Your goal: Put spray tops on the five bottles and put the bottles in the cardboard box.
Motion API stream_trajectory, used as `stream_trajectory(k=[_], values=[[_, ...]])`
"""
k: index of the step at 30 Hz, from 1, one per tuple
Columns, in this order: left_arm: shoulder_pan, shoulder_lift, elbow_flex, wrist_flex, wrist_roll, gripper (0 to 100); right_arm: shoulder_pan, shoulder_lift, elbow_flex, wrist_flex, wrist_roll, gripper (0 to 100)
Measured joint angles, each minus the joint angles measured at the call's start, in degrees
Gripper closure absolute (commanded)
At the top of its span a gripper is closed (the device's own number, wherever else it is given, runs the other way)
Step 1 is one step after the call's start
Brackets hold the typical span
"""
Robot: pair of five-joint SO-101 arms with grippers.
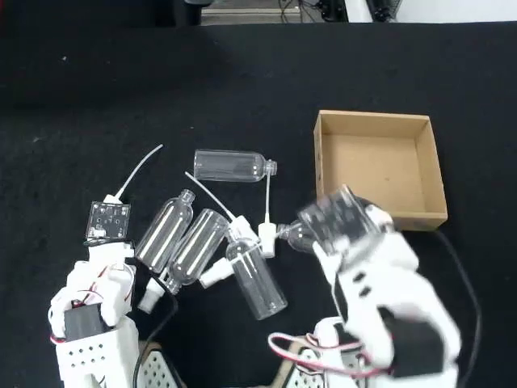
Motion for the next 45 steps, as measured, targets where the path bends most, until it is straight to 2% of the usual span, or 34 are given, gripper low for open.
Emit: stream_trajectory(k=[3,6,10,14,21,28,36,41,45], values=[[0.0,0.0,0.0,0.0,-0.09,97,-5.71,14.24,-9.58,7.03,-3.52,79.1],[0.0,0.0,0.0,0.0,-0.09,97,-12.84,26.99,-12.48,11.16,-7.3,68.7],[0.0,0.0,0.0,0.0,-0.09,97,-21.71,38.68,-11.87,11.25,-10.81,63.0],[0.0,0.0,0.0,0.0,-0.09,97,-26.9,45.1,-5.71,6.95,-14.77,64.9],[0.0,0.0,0.0,0.0,-0.09,97,-28.57,44.92,4.57,-2.02,-21.45,67.7],[0.0,0.0,0.0,0.0,-0.35,97,-30.77,43.6,5.63,-3.52,-28.57,67.7],[0.0,0.0,0.0,0.0,-0.44,97,-39.12,43.6,5.63,-3.69,-29.45,67.6],[0.0,0.0,0.0,0.0,-0.44,97,-39.74,43.6,6.33,-5.8,-29.45,67.6],[0.0,0.0,0.0,0.0,-0.44,97,-39.74,43.6,12.22,-12.04,-29.45,67.6]])
